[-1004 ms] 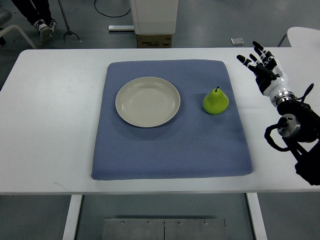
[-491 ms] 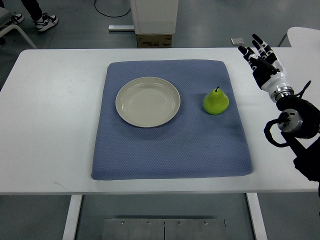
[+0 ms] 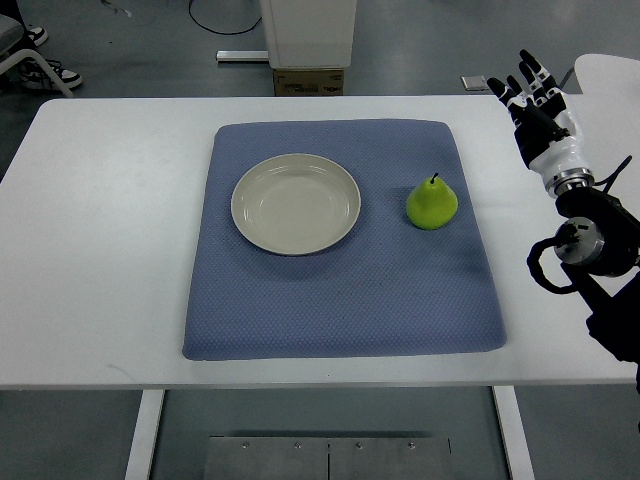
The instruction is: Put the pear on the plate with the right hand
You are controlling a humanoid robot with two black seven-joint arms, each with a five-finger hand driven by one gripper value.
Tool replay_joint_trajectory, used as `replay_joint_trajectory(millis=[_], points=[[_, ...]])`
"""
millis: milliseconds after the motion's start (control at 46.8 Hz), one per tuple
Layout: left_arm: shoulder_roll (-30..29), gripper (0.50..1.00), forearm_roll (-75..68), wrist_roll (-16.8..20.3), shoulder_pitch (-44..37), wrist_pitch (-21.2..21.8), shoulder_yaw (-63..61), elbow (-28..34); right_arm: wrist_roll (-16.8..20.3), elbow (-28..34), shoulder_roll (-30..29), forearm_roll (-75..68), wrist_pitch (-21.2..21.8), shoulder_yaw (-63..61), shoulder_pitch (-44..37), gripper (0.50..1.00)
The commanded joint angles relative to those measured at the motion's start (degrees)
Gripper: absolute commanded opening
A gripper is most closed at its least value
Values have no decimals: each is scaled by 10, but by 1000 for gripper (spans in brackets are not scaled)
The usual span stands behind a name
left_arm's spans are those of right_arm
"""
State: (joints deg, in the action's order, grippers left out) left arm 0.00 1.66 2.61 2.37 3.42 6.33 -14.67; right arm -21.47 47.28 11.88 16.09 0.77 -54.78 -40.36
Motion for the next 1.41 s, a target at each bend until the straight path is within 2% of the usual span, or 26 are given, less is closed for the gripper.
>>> replay_joint_trajectory(millis=[0,235,940,1132,1389], points=[[0,1000,0,0,0,0,0,0,1,0,2,1,8,7,1,1000],[0,1000,0,0,0,0,0,0,-9,1,4,9,20,63,5,1000],[0,1000,0,0,0,0,0,0,-121,-3,9,93,12,183,3,1000],[0,1000,0,0,0,0,0,0,-135,-22,8,97,-8,214,0,1000],[0,1000,0,-1,0,0,0,0,-135,-62,3,99,-43,264,-17,1000]])
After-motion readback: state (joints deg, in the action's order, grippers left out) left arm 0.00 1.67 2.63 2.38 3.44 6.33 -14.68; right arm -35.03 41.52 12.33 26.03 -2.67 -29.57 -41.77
